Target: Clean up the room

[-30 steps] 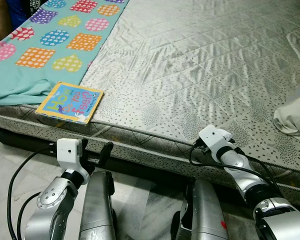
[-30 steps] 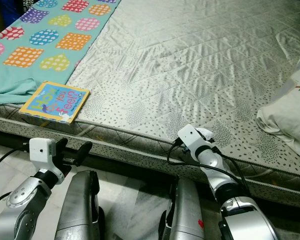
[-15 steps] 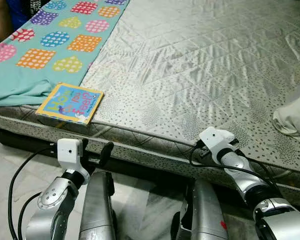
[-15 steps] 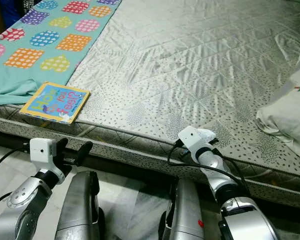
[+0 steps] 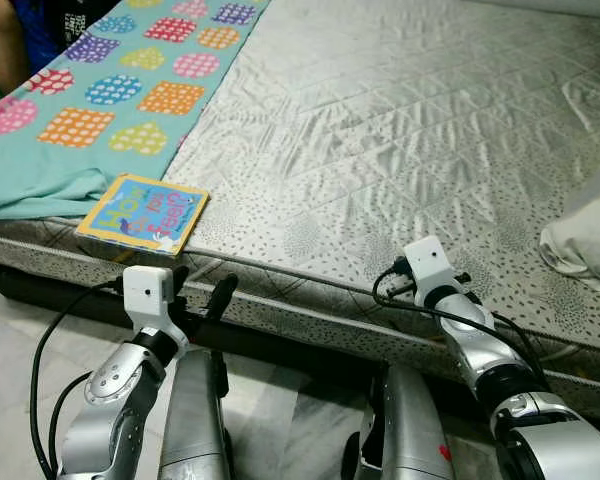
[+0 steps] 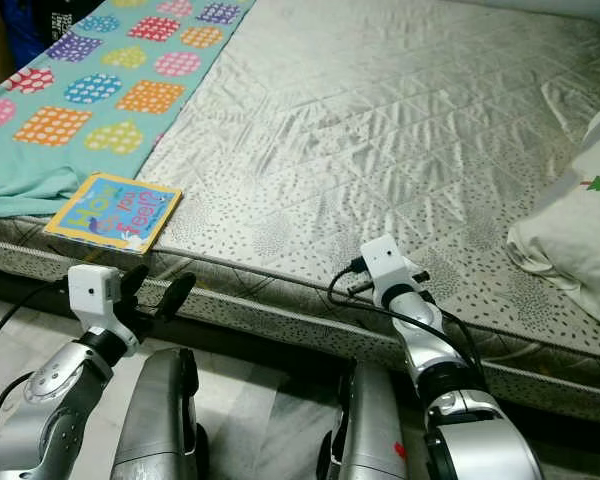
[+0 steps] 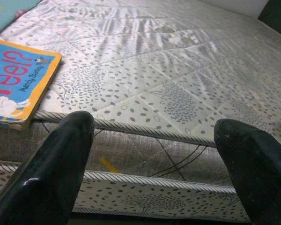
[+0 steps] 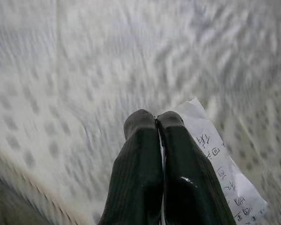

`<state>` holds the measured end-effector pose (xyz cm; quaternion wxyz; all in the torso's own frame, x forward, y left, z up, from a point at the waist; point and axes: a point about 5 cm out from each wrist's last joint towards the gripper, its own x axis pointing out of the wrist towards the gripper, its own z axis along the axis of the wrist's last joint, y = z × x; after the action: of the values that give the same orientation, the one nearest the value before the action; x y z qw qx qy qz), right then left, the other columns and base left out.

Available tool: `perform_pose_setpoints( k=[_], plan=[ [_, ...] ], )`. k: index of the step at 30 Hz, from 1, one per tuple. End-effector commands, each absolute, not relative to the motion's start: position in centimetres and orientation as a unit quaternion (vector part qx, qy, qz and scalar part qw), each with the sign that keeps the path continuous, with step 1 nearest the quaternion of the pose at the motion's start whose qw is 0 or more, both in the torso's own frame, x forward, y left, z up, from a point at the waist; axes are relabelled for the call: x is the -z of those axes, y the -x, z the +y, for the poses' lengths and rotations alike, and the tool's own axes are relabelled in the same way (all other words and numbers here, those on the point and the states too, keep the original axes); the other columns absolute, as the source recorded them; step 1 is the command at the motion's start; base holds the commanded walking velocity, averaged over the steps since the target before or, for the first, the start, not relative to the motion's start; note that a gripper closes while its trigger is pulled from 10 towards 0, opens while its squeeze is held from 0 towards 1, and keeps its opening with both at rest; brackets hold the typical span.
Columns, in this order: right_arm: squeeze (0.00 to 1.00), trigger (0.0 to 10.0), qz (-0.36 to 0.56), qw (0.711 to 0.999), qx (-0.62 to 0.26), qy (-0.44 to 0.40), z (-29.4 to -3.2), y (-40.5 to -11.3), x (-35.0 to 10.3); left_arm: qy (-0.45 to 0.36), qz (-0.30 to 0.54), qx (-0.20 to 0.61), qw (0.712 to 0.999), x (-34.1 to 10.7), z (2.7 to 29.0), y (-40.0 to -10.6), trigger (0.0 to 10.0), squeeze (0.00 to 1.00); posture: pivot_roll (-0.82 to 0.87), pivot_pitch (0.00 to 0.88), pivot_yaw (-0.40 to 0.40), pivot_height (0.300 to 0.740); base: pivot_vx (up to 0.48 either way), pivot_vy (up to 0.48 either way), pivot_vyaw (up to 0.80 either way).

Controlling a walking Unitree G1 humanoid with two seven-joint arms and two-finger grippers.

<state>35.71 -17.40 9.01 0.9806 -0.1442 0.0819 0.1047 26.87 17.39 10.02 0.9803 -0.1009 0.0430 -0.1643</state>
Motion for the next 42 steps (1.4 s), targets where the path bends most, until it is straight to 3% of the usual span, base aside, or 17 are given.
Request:
perform_pose_setpoints(
  k=[1, 10, 16, 17, 18, 25, 42],
  plan=[
    [0.00, 0.0, 0.079, 0.984, -0.107, 0.121, -17.2, -35.5, -8.9, 0.100, 0.046, 0.173, 0.979, -9.8, 17.2, -26.9, 10.0, 0.00, 0.10, 0.062, -0.019, 0.519, 0.000, 0.000, 0.00],
    [0.00, 0.0, 0.025, 0.992, -0.126, 0.009, -14.8, -35.1, -10.2, 0.097, 0.024, 0.172, 0.980, -10.8, 16.9, -28.2, 10.0, 0.00, 0.08, 0.011, -0.013, 0.519, 0.000, 0.000, 0.00],
    [0.00, 0.0, 0.001, 0.987, -0.146, -0.072, -12.9, -35.0, -11.8, 0.085, 0.015, 0.118, 0.989, -10.6, 17.9, -29.7, 10.0, 0.00, 0.06, 0.000, -0.010, 0.519, 0.000, 0.000, 0.00],
    [0.00, 2.0, -0.003, 0.986, -0.149, -0.078, -12.8, -34.9, -12.1, 0.087, 0.012, 0.109, 0.990, -10.6, 18.1, -29.8, 10.0, 0.00, 0.06, 0.000, -0.010, 0.519, 0.000, 0.000, 0.00],
    [0.00, 10.0, -0.003, 0.985, -0.151, -0.087, -12.6, -34.9, -12.3, 0.089, 0.009, 0.101, 0.991, -10.7, 18.3, -30.0, 10.0, 0.00, 0.06, 0.000, -0.013, 0.519, 0.000, 0.000, 0.00],
    [0.00, 10.0, -0.047, 0.974, -0.172, -0.136, -11.8, -34.5, -15.0, 0.112, -0.015, 0.062, 0.992, -11.1, 19.1, -30.8, 10.0, 0.00, 0.06, 0.000, -0.027, 0.519, 0.000, 0.000, 0.00],
    [0.00, 10.0, -0.031, 0.966, -0.201, -0.163, -10.7, -33.6, -15.3, 0.109, -0.013, 0.044, 0.993, -10.1, 19.7, -29.2, 10.0, 0.00, 0.11, 0.000, -0.047, 0.636, 0.000, 0.000, 0.00]
  ],
)
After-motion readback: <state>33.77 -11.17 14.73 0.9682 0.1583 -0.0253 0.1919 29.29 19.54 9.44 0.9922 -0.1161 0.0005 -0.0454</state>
